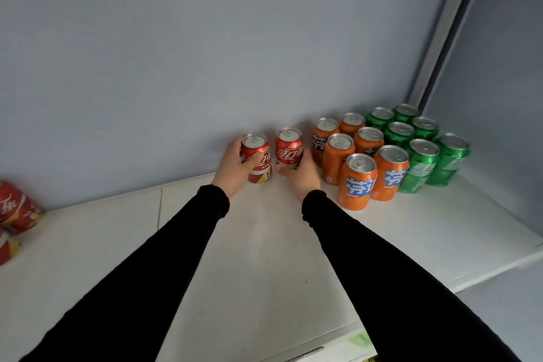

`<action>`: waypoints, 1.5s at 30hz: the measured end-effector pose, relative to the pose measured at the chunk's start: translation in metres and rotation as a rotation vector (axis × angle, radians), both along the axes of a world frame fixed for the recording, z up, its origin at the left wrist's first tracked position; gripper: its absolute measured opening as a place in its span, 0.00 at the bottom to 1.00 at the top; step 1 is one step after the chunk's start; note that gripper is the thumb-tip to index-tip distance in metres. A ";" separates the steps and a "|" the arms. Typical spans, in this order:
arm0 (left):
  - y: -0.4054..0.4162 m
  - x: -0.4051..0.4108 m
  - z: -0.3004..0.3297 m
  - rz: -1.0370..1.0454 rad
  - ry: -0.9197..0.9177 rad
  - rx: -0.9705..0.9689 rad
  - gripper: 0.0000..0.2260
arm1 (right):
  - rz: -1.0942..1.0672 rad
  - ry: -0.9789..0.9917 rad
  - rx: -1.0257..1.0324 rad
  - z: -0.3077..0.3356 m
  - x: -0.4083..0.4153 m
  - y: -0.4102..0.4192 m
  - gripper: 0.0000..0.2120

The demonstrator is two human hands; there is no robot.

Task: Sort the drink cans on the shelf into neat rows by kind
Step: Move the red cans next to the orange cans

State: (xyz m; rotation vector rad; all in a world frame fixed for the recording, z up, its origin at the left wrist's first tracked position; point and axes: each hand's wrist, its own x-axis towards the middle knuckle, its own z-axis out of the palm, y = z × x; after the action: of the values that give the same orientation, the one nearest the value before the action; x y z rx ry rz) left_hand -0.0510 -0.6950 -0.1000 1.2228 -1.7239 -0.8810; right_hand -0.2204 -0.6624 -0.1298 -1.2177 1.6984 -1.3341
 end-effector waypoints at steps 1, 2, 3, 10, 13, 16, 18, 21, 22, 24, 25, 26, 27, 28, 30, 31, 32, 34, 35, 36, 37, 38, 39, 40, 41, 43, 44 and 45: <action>0.000 -0.003 0.001 -0.001 0.014 0.004 0.21 | 0.015 -0.003 -0.006 0.001 -0.002 -0.002 0.26; 0.001 -0.006 0.002 0.006 0.015 0.012 0.21 | 0.026 -0.004 -0.016 0.001 -0.005 -0.004 0.25; 0.002 -0.009 0.004 0.012 0.026 0.015 0.20 | 0.034 0.000 -0.023 0.002 -0.007 -0.005 0.25; 0.008 -0.024 0.009 0.048 0.039 0.059 0.21 | 0.106 -0.010 -0.039 0.008 -0.016 -0.005 0.26; 0.012 -0.024 0.010 0.061 0.038 0.094 0.27 | 0.151 0.005 -0.038 0.006 -0.019 -0.006 0.24; 0.026 -0.017 0.006 0.087 0.005 0.146 0.37 | 0.158 -0.046 -0.009 -0.008 -0.019 0.003 0.34; 0.045 -0.010 -0.001 0.160 -0.042 0.121 0.37 | 0.163 -0.054 -0.005 -0.013 -0.014 0.023 0.41; 0.085 0.003 -0.011 0.296 -0.102 0.058 0.31 | 0.180 0.122 -0.063 -0.006 -0.001 0.064 0.42; 0.100 0.009 -0.015 0.337 -0.138 0.028 0.29 | 0.204 0.191 -0.094 -0.006 0.003 0.073 0.39; 0.127 0.024 -0.022 0.393 -0.227 -0.013 0.25 | 0.289 0.286 -0.150 -0.006 0.013 0.087 0.34; 0.140 0.033 -0.025 0.409 -0.276 -0.023 0.23 | 0.336 0.319 -0.170 -0.006 0.020 0.091 0.31; 0.152 0.043 -0.027 0.428 -0.318 -0.034 0.21 | 0.382 0.355 -0.191 -0.004 0.028 0.095 0.28; 0.163 0.054 -0.029 0.452 -0.350 -0.047 0.20 | 0.428 0.387 -0.207 -0.003 0.036 0.098 0.27; 0.173 0.067 -0.030 0.479 -0.374 -0.056 0.19 | 0.471 0.416 -0.225 -0.001 0.045 0.102 0.25; 0.192 0.092 -0.029 0.541 -0.408 -0.066 0.17 | 0.545 0.457 -0.264 0.003 0.066 0.109 0.23; 0.201 0.104 -0.027 0.575 -0.421 -0.074 0.17 | 0.579 0.470 -0.284 0.004 0.077 0.113 0.23; 0.209 0.116 -0.026 0.610 -0.427 -0.081 0.16 | 0.612 0.472 -0.298 0.005 0.089 0.117 0.22; 0.225 0.141 -0.023 0.677 -0.421 -0.093 0.16 | 0.680 0.462 -0.322 0.007 0.114 0.125 0.21; 0.232 0.154 -0.021 0.707 -0.416 -0.094 0.16 | 0.712 0.456 -0.330 0.008 0.128 0.129 0.21; 0.239 0.167 -0.020 0.733 -0.413 -0.090 0.15 | 0.738 0.448 -0.333 0.009 0.141 0.133 0.21; 0.246 0.181 -0.019 0.757 -0.409 -0.082 0.15 | 0.763 0.439 -0.331 0.010 0.155 0.136 0.21; 0.252 0.196 -0.019 0.781 -0.403 -0.073 0.15 | 0.786 0.430 -0.328 0.010 0.170 0.138 0.21; 0.258 0.211 -0.019 0.803 -0.395 -0.068 0.16 | 0.809 0.421 -0.323 0.010 0.185 0.141 0.21; 0.263 0.228 -0.018 0.824 -0.385 -0.063 0.16 | 0.828 0.414 -0.314 0.010 0.202 0.142 0.21; 0.268 0.245 -0.018 0.842 -0.376 -0.060 0.16 | 0.840 0.408 -0.303 0.010 0.219 0.144 0.21; 0.276 0.282 -0.018 0.864 -0.362 -0.058 0.17 | 0.855 0.386 -0.282 0.010 0.256 0.146 0.22; 0.280 0.302 -0.018 0.872 -0.355 -0.059 0.17 | 0.860 0.366 -0.263 0.010 0.276 0.147 0.22; 0.283 0.321 -0.017 0.882 -0.346 -0.062 0.18 | 0.864 0.345 -0.241 0.011 0.297 0.147 0.22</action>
State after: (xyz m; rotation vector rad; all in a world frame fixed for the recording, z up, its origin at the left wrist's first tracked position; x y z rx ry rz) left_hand 0.2701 -0.4121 -0.1171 1.9321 -1.2117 -0.0880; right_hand 0.0763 -0.5159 -0.1188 -2.0919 0.9809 -0.8184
